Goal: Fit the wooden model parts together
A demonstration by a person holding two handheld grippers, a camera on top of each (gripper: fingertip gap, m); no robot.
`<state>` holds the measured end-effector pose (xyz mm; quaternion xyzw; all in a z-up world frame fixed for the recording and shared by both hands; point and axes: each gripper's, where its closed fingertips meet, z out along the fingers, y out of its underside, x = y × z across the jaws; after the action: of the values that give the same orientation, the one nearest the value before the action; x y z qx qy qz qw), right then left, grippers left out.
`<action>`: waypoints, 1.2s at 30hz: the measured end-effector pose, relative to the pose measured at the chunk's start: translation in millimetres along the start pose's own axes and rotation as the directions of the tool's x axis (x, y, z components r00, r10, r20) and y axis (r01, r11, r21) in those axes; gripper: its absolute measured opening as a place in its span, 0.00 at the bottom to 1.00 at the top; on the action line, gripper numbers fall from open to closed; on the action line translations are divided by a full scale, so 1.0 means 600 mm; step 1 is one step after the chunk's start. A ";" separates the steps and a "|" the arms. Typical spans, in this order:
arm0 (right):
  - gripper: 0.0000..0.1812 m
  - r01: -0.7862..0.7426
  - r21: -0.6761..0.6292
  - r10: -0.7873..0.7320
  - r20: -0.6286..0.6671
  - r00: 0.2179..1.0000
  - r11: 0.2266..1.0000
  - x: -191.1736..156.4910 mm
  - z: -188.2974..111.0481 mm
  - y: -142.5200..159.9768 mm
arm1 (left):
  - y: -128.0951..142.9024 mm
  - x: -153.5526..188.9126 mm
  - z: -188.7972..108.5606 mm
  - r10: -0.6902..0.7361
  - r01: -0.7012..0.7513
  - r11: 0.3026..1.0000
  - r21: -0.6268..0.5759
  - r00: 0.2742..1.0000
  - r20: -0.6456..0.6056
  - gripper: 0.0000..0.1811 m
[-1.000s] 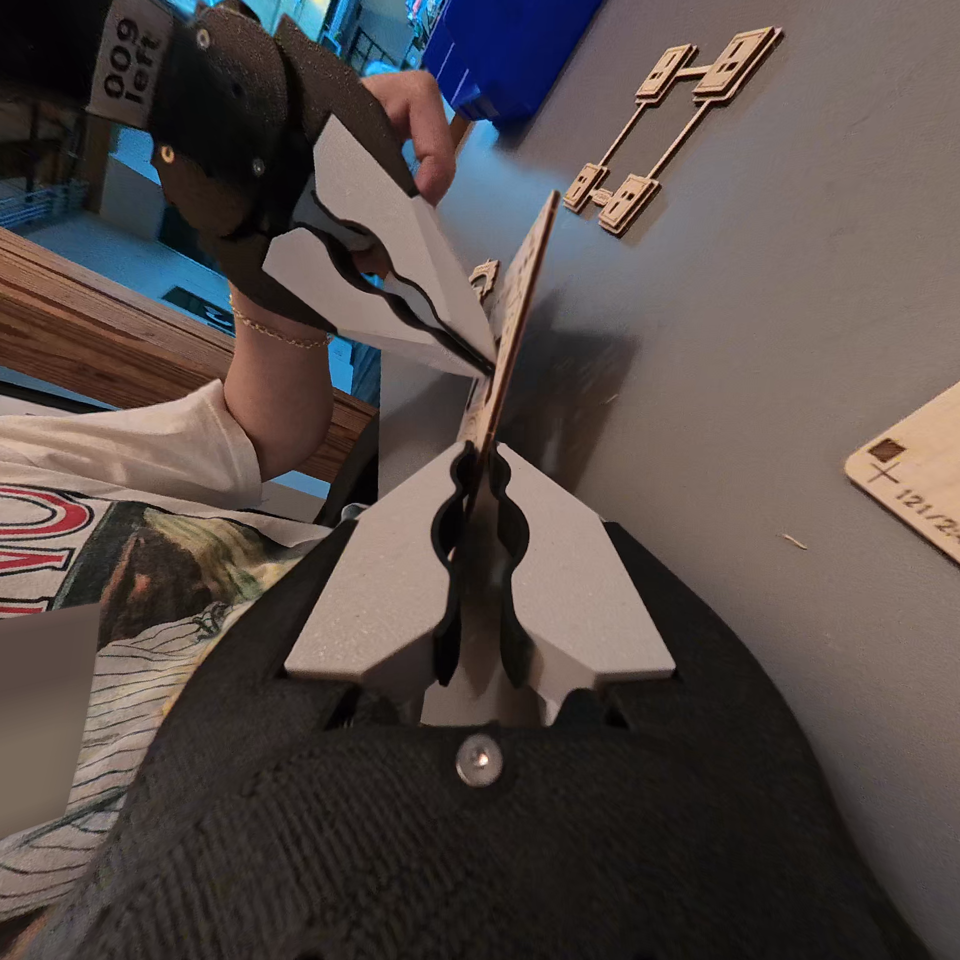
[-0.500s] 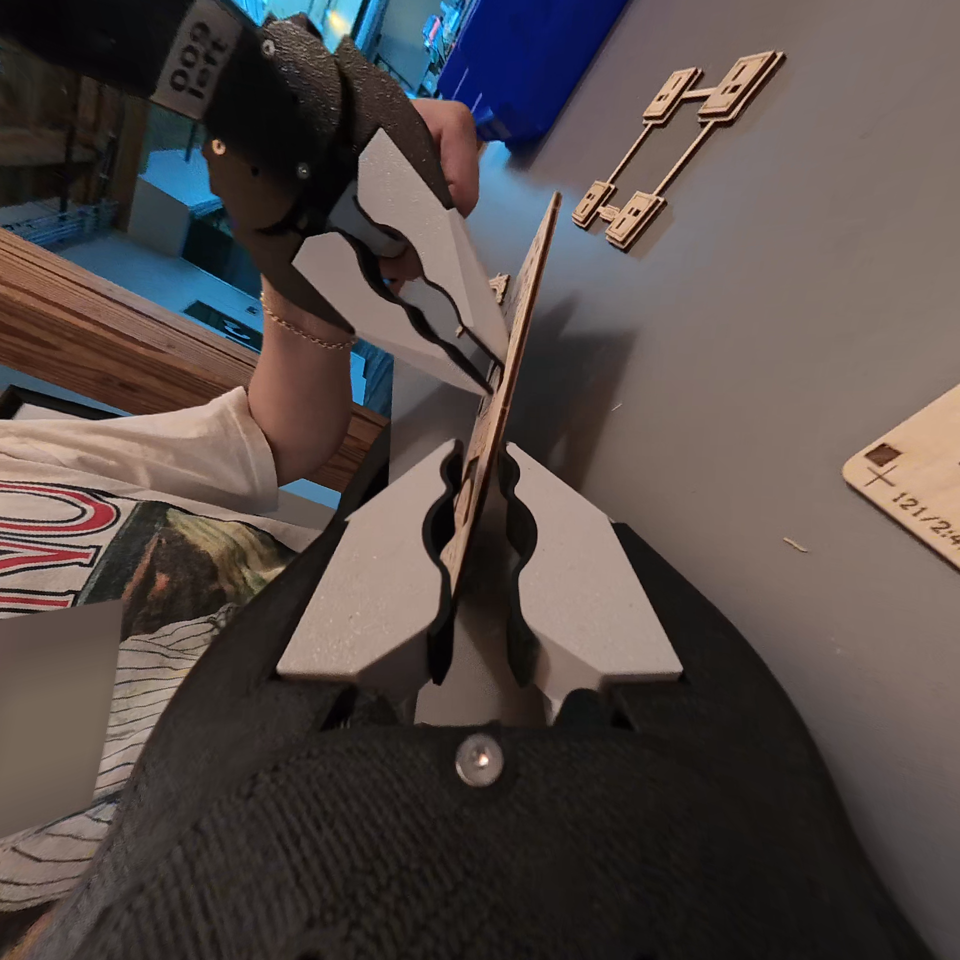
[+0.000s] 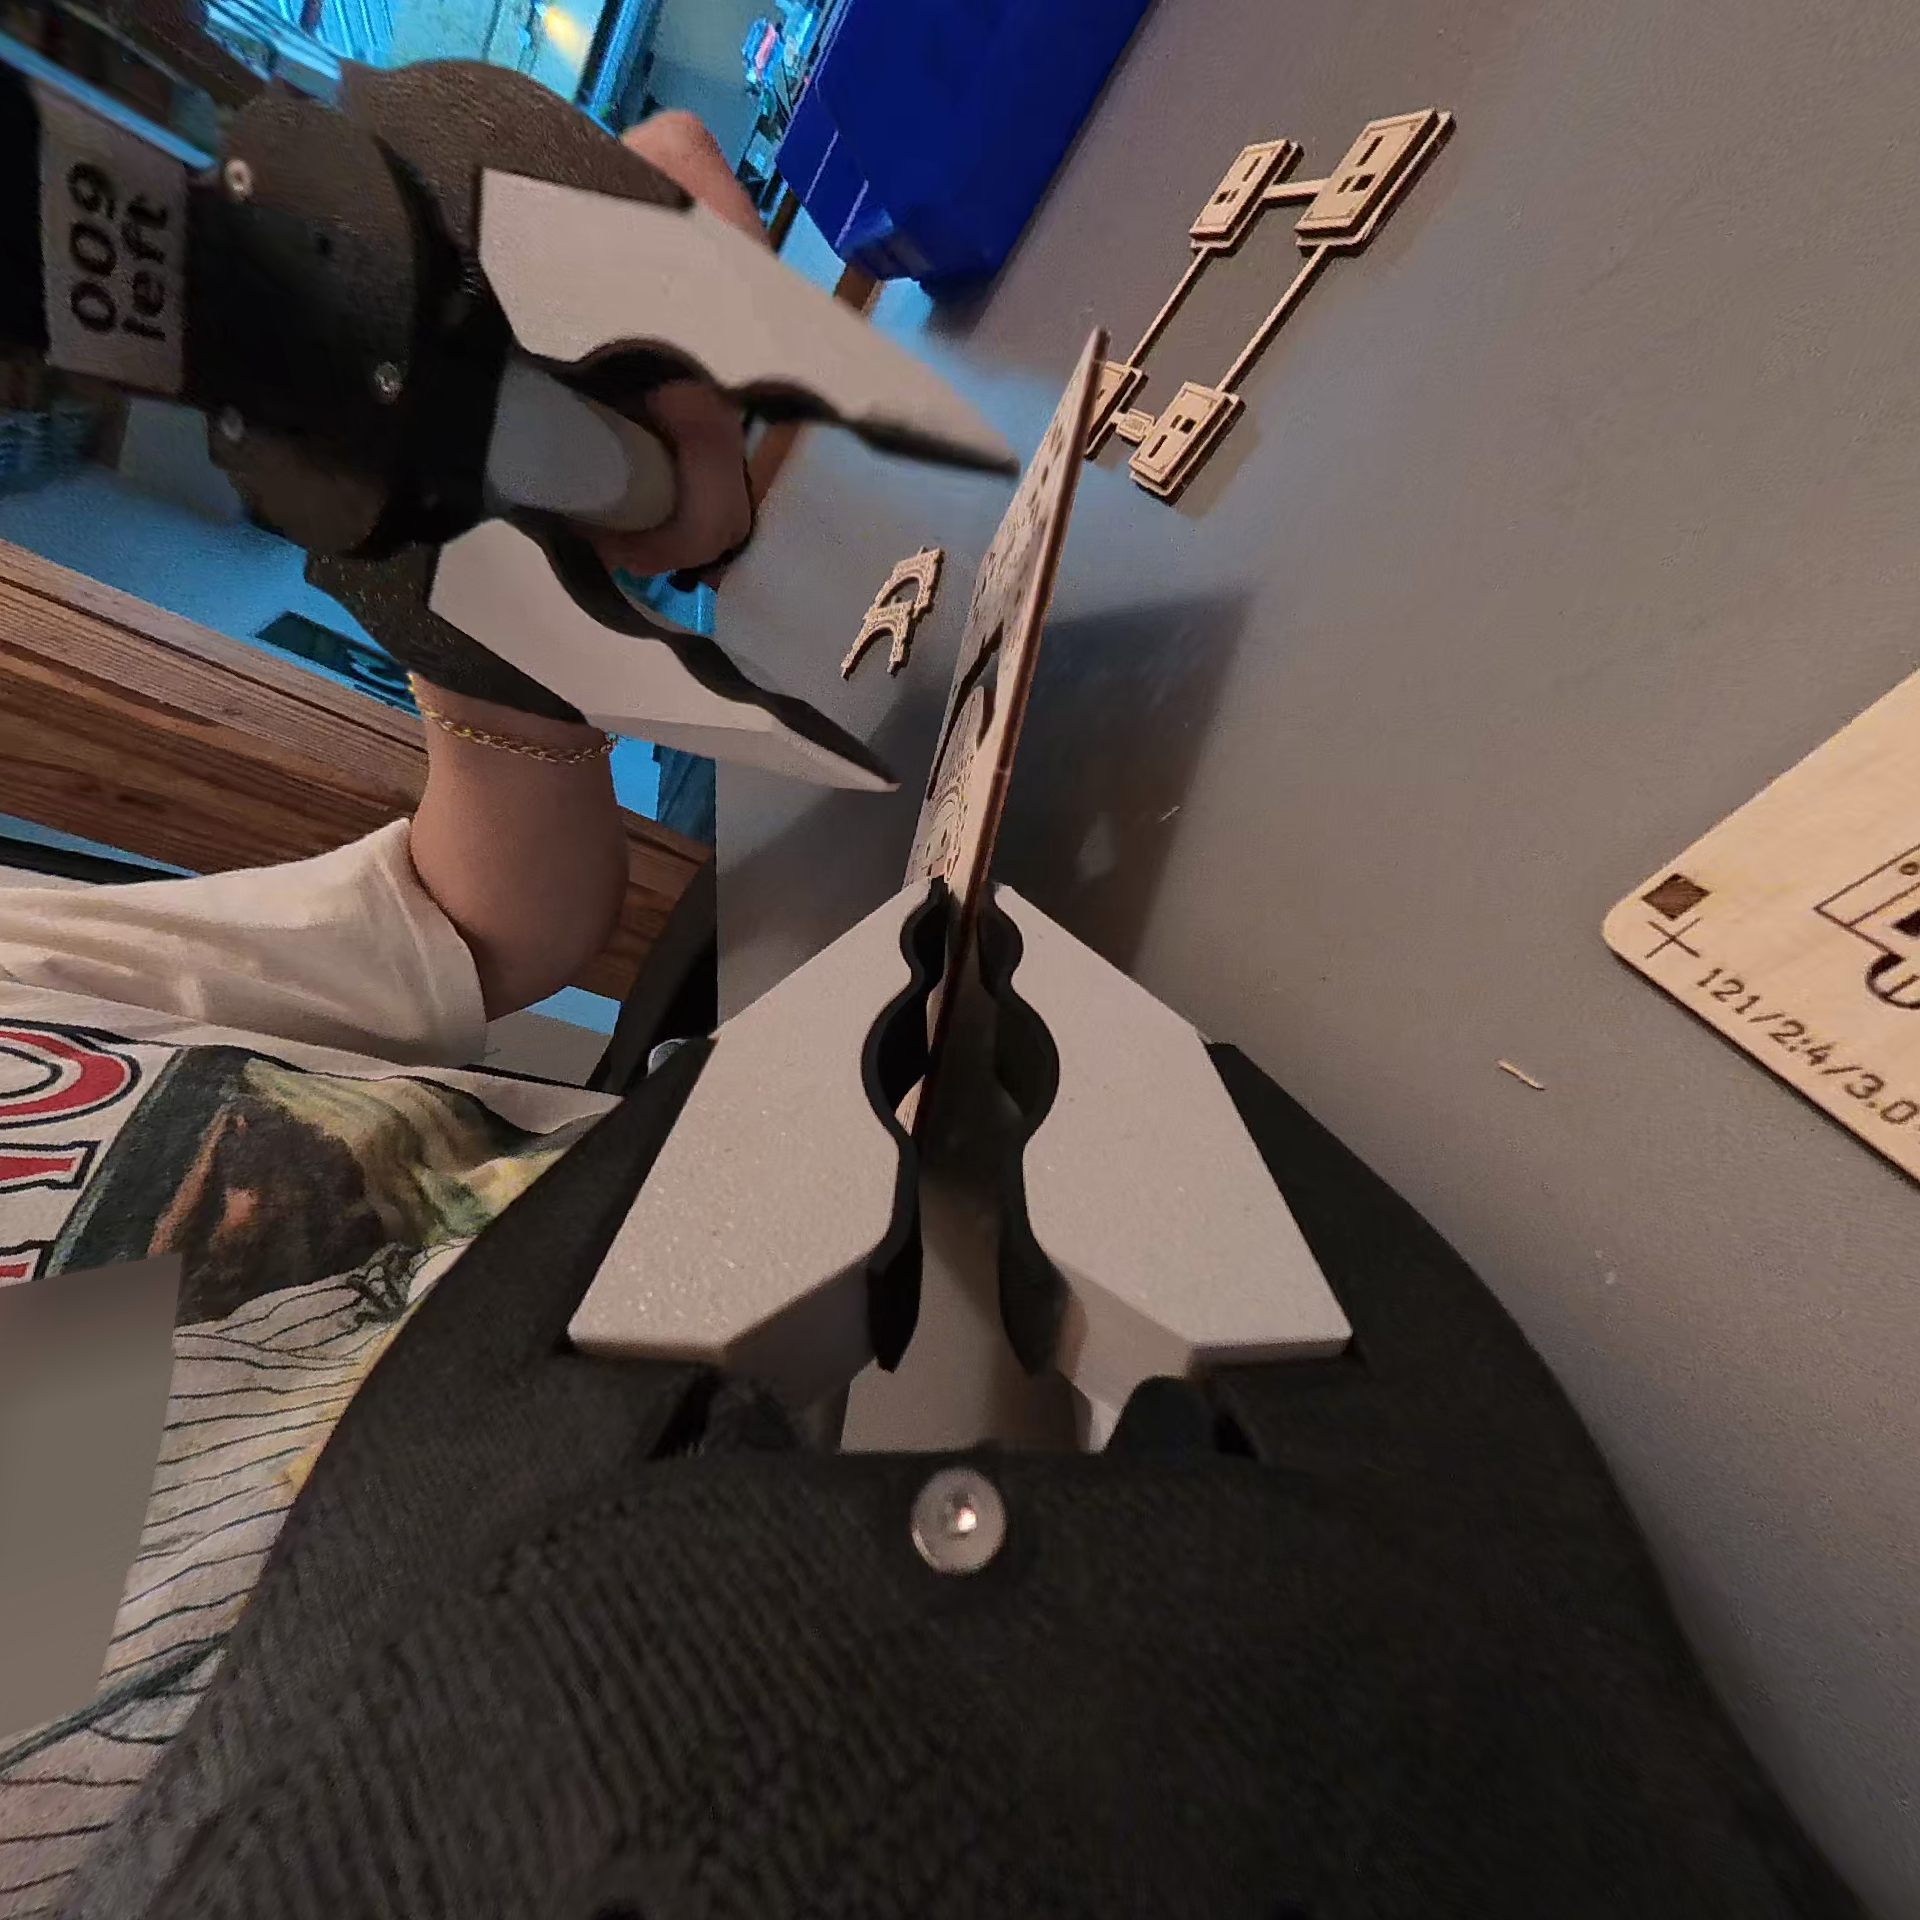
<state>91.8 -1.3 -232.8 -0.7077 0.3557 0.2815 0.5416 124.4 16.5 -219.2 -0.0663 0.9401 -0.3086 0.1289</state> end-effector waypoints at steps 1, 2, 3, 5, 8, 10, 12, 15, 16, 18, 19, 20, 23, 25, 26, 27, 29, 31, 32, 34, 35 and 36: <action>0.02 0.002 -0.001 -0.002 -0.002 1.000 1.000 0.000 0.000 0.000 | 0.001 -0.004 0.001 0.030 -0.030 0.999 -0.016 0.999 0.031 0.36; 0.02 0.003 0.000 -0.003 -0.001 1.000 1.000 0.000 0.000 0.000 | 0.001 -0.006 0.002 0.046 -0.045 0.999 -0.028 0.998 0.045 0.36; 0.02 0.002 -0.001 -0.002 -0.002 1.000 1.000 0.000 0.000 0.000 | 0.002 -0.006 0.005 0.052 -0.051 0.998 -0.038 0.998 0.041 0.36; 0.02 0.005 -0.003 -0.005 0.002 1.000 1.000 -0.001 0.000 0.001 | 0.002 -0.016 0.009 0.053 -0.051 0.998 -0.046 0.997 0.061 0.38; 0.02 0.005 -0.003 -0.005 -0.002 1.000 1.000 -0.001 0.000 0.001 | 0.000 -0.014 0.018 0.065 -0.063 0.997 -0.053 0.997 0.040 0.43; 0.02 0.001 -0.007 -0.001 -0.013 1.000 1.000 0.002 0.001 0.002 | 0.002 -0.013 0.025 0.090 -0.087 0.994 -0.069 0.995 0.038 0.46; 0.02 -0.004 -0.011 0.004 -0.026 1.000 1.000 0.006 0.002 0.003 | 0.003 -0.014 0.028 0.103 -0.100 0.992 -0.083 0.994 0.041 0.47; 0.02 -0.004 -0.016 0.004 -0.040 0.999 1.000 0.008 0.002 0.004 | 0.003 -0.013 0.032 0.131 -0.127 0.986 -0.108 0.991 0.031 0.46; 0.02 -0.004 -0.017 0.004 -0.044 0.999 1.000 0.009 0.002 0.004 | 0.002 -0.013 0.032 0.148 -0.144 0.983 -0.113 0.989 0.026 0.46; 0.03 0.003 -0.015 -0.003 -0.037 0.999 1.000 0.007 0.003 0.003 | -0.001 -0.018 0.029 0.159 -0.155 0.981 -0.118 0.987 0.027 0.48; 0.03 0.002 -0.015 -0.002 -0.035 0.999 1.000 0.007 0.003 0.003 | -0.002 -0.022 0.028 0.159 -0.154 0.981 -0.116 0.987 0.034 0.46; 0.03 0.000 -0.014 -0.001 -0.033 0.999 1.000 0.006 0.002 0.003 | -0.003 -0.024 0.029 0.158 -0.153 0.982 -0.111 0.987 0.034 0.47; 0.03 -0.006 -0.018 0.006 -0.040 0.999 1.000 0.009 0.003 0.004 | -0.002 -0.020 0.033 0.157 -0.155 0.982 -0.107 0.988 0.010 0.44; 0.03 -0.007 -0.018 0.007 -0.038 0.999 1.000 0.009 0.003 0.004 | -0.002 -0.023 0.033 0.160 -0.157 0.982 -0.101 0.987 0.020 0.47; 0.03 -0.008 -0.018 0.007 -0.038 0.999 1.000 0.009 0.003 0.004 | -0.002 -0.021 0.033 0.164 -0.161 0.982 -0.101 0.986 0.013 0.45; 0.03 -0.007 -0.018 0.006 -0.038 0.999 1.000 0.009 0.003 0.004 | -0.003 -0.018 0.033 0.173 -0.171 0.980 -0.102 0.985 0.008 0.45; 0.03 -0.006 -0.017 0.006 -0.035 0.999 1.000 0.008 0.003 0.004 | -0.005 -0.019 0.031 0.199 -0.196 0.975 -0.107 0.980 0.017 0.44; 0.03 -0.007 -0.017 0.007 -0.035 0.999 1.000 0.008 0.003 0.004 | -0.006 -0.017 0.031 0.216 -0.213 0.971 -0.110 0.976 0.016 0.43; 0.03 -0.009 -0.018 0.008 -0.036 0.999 1.000 0.009 0.003 0.004 | -0.006 -0.017 0.032 0.222 -0.220 0.969 -0.109 0.975 0.012 0.43; 0.03 -0.008 -0.016 0.008 -0.032 0.999 1.000 0.008 0.003 0.003 | -0.007 -0.019 0.031 0.223 -0.221 0.970 -0.100 0.975 0.014 0.43; 0.03 -0.009 -0.016 0.008 -0.032 0.999 1.000 0.008 0.002 0.003 | -0.007 -0.019 0.031 0.217 -0.215 0.972 -0.098 0.976 0.012 0.43; 0.03 -0.009 -0.016 0.008 -0.032 0.999 1.000 0.008 0.002 0.003 | -0.006 -0.018 0.031 0.215 -0.213 0.972 -0.096 0.977 0.009 0.43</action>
<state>92.9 -1.1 -237.9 -0.7149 0.3650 0.2755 0.5289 140.4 5.1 -229.3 0.0264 0.9539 -0.2477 0.1672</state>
